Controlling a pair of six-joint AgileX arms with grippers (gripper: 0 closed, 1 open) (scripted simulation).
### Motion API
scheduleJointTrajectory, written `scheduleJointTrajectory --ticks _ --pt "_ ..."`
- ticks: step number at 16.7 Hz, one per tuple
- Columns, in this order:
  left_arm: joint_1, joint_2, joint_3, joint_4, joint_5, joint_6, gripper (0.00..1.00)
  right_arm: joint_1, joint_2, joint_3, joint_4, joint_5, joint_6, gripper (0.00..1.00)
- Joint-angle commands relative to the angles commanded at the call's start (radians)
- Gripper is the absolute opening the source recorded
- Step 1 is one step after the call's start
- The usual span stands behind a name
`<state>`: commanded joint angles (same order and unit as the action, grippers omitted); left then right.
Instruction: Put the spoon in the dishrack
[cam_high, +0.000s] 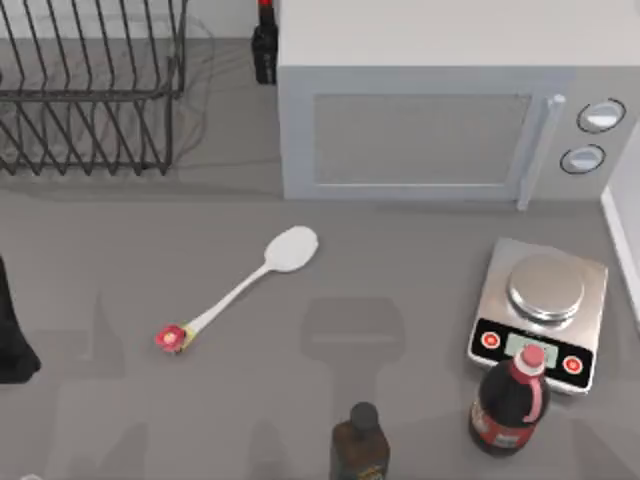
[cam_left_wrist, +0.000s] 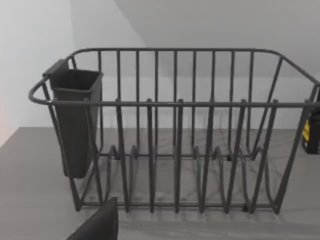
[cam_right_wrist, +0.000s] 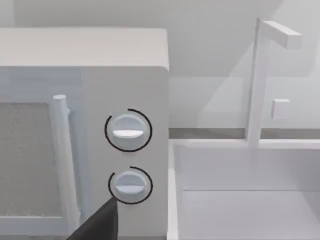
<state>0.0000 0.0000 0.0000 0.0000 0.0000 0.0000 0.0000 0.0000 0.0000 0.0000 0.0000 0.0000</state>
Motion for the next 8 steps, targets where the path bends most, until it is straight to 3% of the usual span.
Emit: scheduleJointTrajectory --ticks 4,8 --pt "-0.009 0.031 0.03 -0.022 0.0 0.006 1.0 0.0 0.0 0.0 0.0 0.0 0.0 1.0" --pt "-0.062 0.219 0.2 -0.147 0.0 0.043 1.0 0.0 0.0 0.0 0.0 0.0 0.0 1.0"
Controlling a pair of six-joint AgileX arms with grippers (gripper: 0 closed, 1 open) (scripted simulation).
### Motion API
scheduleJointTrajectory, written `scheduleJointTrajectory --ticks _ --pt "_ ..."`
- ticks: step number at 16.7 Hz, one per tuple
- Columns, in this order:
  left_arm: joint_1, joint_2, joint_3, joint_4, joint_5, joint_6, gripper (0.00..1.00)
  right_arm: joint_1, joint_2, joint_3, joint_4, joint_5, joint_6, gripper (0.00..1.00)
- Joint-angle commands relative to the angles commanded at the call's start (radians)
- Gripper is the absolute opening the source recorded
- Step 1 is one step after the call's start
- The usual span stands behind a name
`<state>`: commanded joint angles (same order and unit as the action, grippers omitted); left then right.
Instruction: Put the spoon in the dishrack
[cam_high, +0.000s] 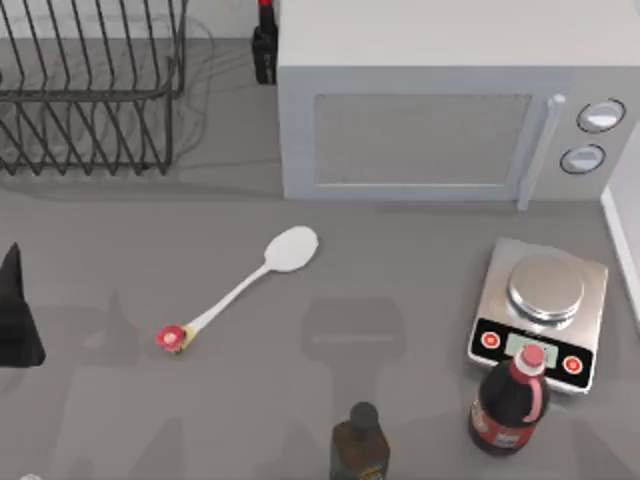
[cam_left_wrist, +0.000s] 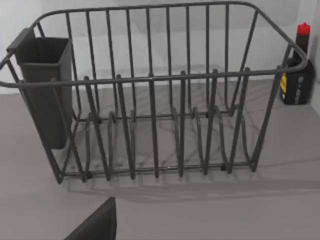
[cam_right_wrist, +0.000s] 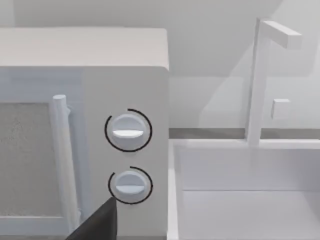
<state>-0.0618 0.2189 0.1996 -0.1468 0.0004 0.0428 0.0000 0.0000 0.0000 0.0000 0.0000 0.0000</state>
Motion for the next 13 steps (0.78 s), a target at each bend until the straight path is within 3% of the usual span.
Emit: scheduleJointTrajectory --ticks 13 --pt "-0.299 1.265 0.982 -0.711 0.002 0.207 1.0 0.0 0.0 0.0 0.0 0.0 0.0 1.0"
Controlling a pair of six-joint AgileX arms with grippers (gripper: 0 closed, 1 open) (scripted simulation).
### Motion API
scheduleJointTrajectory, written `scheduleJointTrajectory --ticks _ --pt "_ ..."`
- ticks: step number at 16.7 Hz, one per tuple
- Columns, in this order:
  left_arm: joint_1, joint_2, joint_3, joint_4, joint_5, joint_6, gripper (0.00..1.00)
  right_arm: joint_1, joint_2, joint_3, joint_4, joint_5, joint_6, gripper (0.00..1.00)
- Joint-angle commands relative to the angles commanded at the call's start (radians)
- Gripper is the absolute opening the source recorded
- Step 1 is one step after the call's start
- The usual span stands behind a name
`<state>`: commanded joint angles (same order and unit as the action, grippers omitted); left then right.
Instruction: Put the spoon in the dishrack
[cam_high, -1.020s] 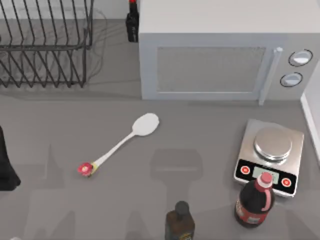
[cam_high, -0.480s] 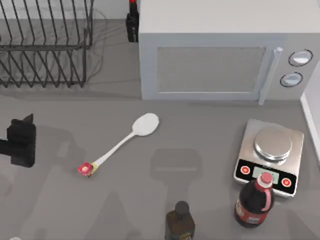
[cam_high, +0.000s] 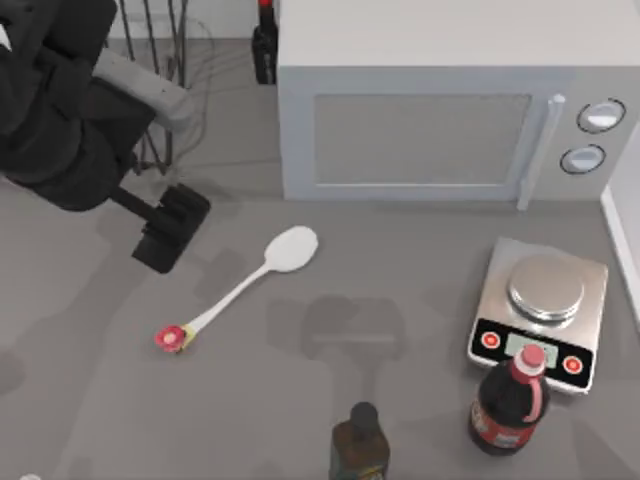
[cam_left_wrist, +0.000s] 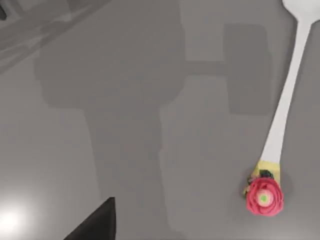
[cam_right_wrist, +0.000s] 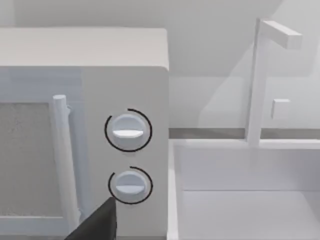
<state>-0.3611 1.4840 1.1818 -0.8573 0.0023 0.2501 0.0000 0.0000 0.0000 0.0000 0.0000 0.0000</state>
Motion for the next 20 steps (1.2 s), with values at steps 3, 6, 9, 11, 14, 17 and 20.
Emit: scheduleJointTrajectory --ticks 3,6,9,11,14,17,20 --pt "-0.058 0.256 0.192 -0.138 0.0 0.04 1.0 0.0 0.0 0.0 0.0 0.0 0.0 1.0" --pt "-0.099 0.436 0.328 -0.236 0.001 0.069 1.0 0.0 0.0 0.0 0.0 0.0 0.0 1.0" --pt "-0.12 0.52 0.394 -0.285 0.001 0.083 1.0 0.0 0.0 0.0 0.0 0.0 0.0 1.0" --pt "-0.122 0.527 0.399 -0.289 0.001 0.084 1.0 0.0 0.0 0.0 0.0 0.0 0.0 1.0" --pt "-0.117 0.525 0.396 -0.287 0.001 0.083 1.0 0.0 0.0 0.0 0.0 0.0 0.0 1.0" --pt "-0.119 0.541 0.367 -0.247 0.001 0.086 1.0 0.0 0.0 0.0 0.0 0.0 0.0 1.0" --pt "-0.12 0.587 0.295 -0.121 0.001 0.087 1.0 0.0 0.0 0.0 0.0 0.0 0.0 1.0"
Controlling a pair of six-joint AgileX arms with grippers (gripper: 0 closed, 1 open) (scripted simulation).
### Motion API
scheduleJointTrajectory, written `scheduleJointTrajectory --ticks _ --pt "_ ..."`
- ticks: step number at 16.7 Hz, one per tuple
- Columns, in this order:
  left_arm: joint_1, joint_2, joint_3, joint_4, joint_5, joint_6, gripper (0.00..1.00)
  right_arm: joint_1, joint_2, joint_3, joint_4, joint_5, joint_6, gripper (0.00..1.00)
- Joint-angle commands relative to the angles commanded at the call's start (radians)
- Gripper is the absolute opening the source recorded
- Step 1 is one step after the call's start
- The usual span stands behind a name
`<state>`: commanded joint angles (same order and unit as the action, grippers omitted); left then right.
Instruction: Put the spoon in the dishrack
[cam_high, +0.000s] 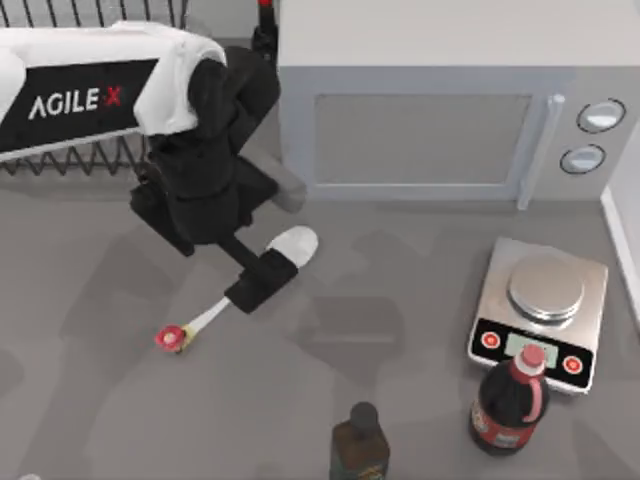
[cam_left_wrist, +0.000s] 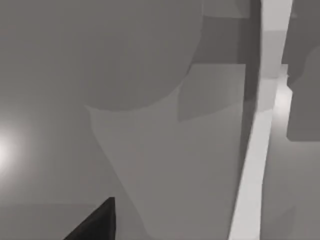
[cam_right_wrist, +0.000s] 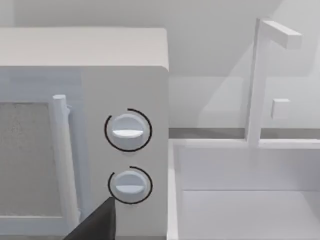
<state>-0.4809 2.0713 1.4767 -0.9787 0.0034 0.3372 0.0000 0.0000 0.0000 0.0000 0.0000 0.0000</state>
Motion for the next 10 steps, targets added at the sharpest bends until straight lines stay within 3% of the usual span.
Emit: scheduleJointTrajectory --ticks 4,9,10 --pt "0.0 0.064 -0.096 0.162 0.0 0.001 1.0 0.0 0.0 0.0 0.0 0.0 0.0 1.0" --pt "0.0 0.075 -0.112 0.184 0.001 0.001 1.0 0.0 0.0 0.0 0.0 0.0 0.0 1.0" --pt "0.0 0.075 -0.112 0.184 0.001 0.001 0.92 0.0 0.0 0.0 0.0 0.0 0.0 1.0"
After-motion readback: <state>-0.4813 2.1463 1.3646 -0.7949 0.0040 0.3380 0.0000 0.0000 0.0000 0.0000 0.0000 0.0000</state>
